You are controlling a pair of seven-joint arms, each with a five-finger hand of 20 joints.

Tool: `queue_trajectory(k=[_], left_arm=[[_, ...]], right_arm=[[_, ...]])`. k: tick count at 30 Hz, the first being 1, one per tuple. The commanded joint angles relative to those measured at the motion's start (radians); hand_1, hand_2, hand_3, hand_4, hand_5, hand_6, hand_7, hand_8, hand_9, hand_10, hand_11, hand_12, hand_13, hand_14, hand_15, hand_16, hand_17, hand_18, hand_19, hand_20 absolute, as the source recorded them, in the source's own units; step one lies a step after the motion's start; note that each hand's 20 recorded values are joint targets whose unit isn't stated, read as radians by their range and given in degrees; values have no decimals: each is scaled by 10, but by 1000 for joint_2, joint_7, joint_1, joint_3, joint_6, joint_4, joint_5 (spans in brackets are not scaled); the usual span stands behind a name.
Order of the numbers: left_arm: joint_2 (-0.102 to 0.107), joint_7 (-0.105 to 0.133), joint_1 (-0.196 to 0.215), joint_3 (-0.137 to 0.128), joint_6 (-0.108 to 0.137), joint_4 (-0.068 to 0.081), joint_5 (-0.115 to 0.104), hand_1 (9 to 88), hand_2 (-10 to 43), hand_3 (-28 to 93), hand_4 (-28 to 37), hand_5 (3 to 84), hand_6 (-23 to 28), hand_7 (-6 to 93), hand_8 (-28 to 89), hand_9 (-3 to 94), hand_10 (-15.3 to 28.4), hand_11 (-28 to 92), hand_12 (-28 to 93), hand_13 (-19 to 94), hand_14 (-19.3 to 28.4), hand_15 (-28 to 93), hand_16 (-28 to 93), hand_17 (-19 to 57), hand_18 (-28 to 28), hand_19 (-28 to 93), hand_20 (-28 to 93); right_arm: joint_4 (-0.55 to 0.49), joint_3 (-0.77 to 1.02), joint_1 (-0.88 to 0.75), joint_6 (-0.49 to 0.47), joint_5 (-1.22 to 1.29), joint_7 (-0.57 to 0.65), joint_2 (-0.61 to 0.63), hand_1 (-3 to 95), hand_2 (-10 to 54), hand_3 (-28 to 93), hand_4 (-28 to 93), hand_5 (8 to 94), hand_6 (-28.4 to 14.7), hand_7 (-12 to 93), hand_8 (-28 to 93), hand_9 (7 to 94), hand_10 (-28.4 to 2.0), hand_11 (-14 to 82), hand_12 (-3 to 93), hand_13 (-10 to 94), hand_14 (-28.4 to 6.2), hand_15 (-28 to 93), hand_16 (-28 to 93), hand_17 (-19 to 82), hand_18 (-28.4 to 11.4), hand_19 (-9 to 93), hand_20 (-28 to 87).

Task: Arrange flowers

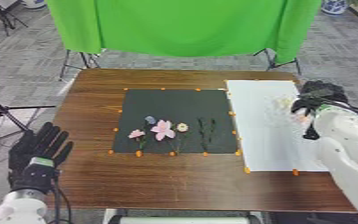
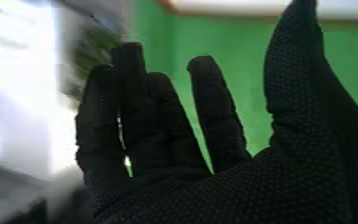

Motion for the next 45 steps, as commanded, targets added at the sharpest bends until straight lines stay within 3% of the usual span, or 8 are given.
queue_trajectory(k=[1, 6, 11, 13, 19, 25, 40, 45], left_arm=[[10, -27, 28, 6, -34, 10, -5, 309, 180, 722, -283, 462, 93, 236, -129, 403, 153, 281, 99, 284, 165, 488, -113, -66, 156, 445, 75], [-2, -28, 43, -1, -33, 3, 5, 308, 179, 720, -283, 457, 92, 236, -128, 397, 152, 282, 100, 280, 166, 487, -113, -68, 155, 444, 75], [13, 33, 52, 10, -69, 3, -73, 308, 168, 727, -283, 456, 93, 235, -128, 397, 152, 284, 100, 280, 165, 486, -111, -69, 156, 443, 76], [5, 12, 36, 19, -58, 5, -44, 310, 163, 728, -283, 455, 93, 234, -128, 396, 152, 284, 100, 280, 165, 486, -110, -69, 156, 443, 76], [-4, -5, 39, 15, -43, -3, -35, 312, 161, 727, -283, 455, 94, 232, -126, 399, 155, 282, 100, 282, 166, 486, -110, -70, 157, 441, 77], [-15, -22, 35, 13, -45, -4, -22, 311, 166, 724, -283, 457, 95, 233, -126, 400, 155, 282, 101, 282, 166, 487, -110, -69, 157, 442, 79], [-13, -11, 40, 24, -49, -6, -34, 310, 170, 722, -283, 458, 96, 232, -126, 400, 156, 284, 101, 283, 166, 487, -111, -69, 157, 444, 79], [-16, -10, 38, 24, -49, -5, -30, 310, 170, 722, -283, 458, 96, 232, -126, 401, 155, 285, 101, 283, 166, 487, -111, -69, 157, 444, 78]], right_arm=[[76, 21, 5, -65, 2, -68, -8, 368, -95, 772, -282, 461, -40, 157, -119, 399, -157, 75, 138, 417, -157, 386, 163, 235, -233, 729, 340], [115, 16, 22, -74, 16, -113, -14, 400, -95, 766, -283, 392, -26, 141, -122, 352, -108, 72, 104, 405, -152, 344, 164, 228, -231, 708, 328], [279, -93, 182, -91, 104, -158, -24, 421, -5, 755, -282, 406, -6, 169, -137, 370, -101, 93, 82, 440, -129, 339, 163, 245, -218, 711, 321], [303, -119, 199, -70, 118, -157, -12, 428, 24, 752, -283, 414, -3, 179, -144, 376, -96, 101, 77, 445, -125, 339, 161, 249, -215, 714, 319], [309, -139, 172, -11, 72, -154, -15, 496, 13, 737, -282, 525, 18, 214, -140, 523, -79, 128, 100, 531, -97, 336, 184, 273, -199, 736, 323], [277, -133, 103, 87, 36, -189, -2, 636, -92, 652, -283, 725, 39, 344, -26, 856, -56, 104, 426, 718, -41, 304, 467, 319, -183, 758, 394], [70, -108, 40, 295, -44, -238, 49, 616, -95, 716, -283, 771, 28, 346, -12, 893, -58, 110, 460, 748, -53, 320, 499, 335, -194, 763, 410], [35, -17, 15, 70, -11, -147, 44, 587, -95, 726, -283, 711, 15, 353, -11, 837, -66, 104, 438, 702, -53, 327, 478, 321, -195, 756, 405]])
